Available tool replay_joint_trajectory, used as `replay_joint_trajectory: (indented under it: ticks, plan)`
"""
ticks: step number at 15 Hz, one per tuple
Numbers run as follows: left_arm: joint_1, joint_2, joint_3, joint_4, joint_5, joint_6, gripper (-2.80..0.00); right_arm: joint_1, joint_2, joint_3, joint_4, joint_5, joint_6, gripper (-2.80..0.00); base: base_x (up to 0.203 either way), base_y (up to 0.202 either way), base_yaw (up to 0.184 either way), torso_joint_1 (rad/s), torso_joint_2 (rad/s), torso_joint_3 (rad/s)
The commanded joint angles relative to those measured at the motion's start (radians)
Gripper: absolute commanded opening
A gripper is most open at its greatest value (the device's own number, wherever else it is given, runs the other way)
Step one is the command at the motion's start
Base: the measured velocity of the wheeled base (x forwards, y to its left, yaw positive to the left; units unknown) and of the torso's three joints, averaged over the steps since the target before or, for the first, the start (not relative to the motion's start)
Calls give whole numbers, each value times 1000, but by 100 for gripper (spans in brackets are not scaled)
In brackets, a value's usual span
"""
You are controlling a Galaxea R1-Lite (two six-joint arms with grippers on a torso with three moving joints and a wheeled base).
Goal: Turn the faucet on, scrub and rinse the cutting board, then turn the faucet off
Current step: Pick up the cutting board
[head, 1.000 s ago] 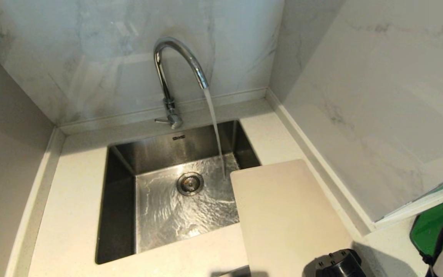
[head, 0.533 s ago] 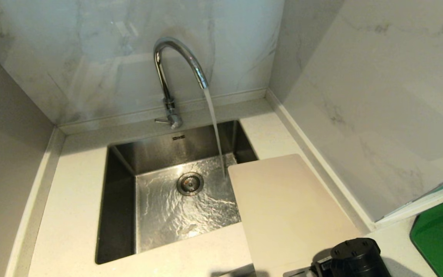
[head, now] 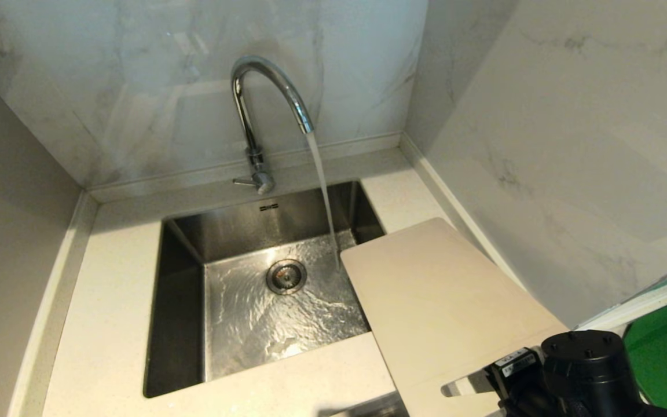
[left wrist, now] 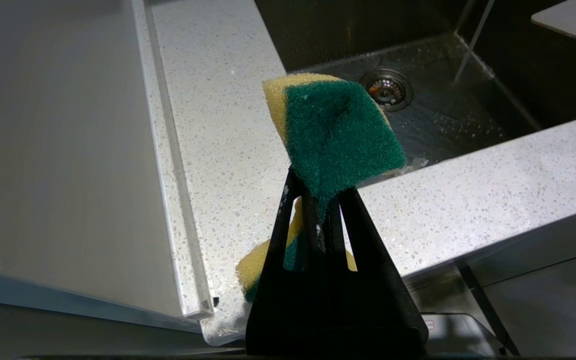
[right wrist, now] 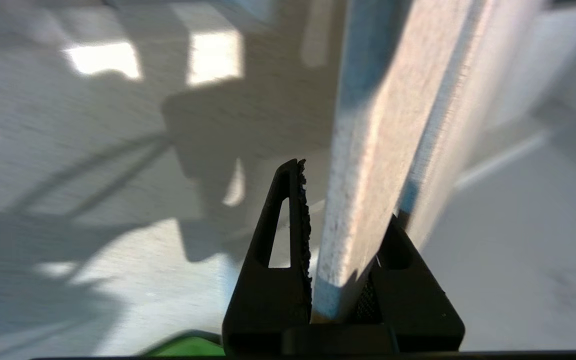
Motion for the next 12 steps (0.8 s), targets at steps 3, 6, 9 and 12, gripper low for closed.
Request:
replay_joint_trajectory:
  ticks: [3, 6, 9, 12]
  plan:
    - [0, 1, 0, 0, 0, -1, -280, -5, -69, -13, -4, -1, -84, -280, 0, 0, 0, 0, 0, 0]
    - [1, 1, 0, 0, 0, -1, -280, -5, -104, -33, -5, -1, -104, -280, 0, 0, 0, 0, 0, 0]
    - [1, 1, 0, 0, 0, -1, -280, -11, -131, -34, -5, -3, -104, -280, 0, 0, 0, 0, 0, 0]
    - [1, 1, 0, 0, 0, -1, -280, -12, -156, -56, -7, -3, -104, -280, 0, 0, 0, 0, 0, 0]
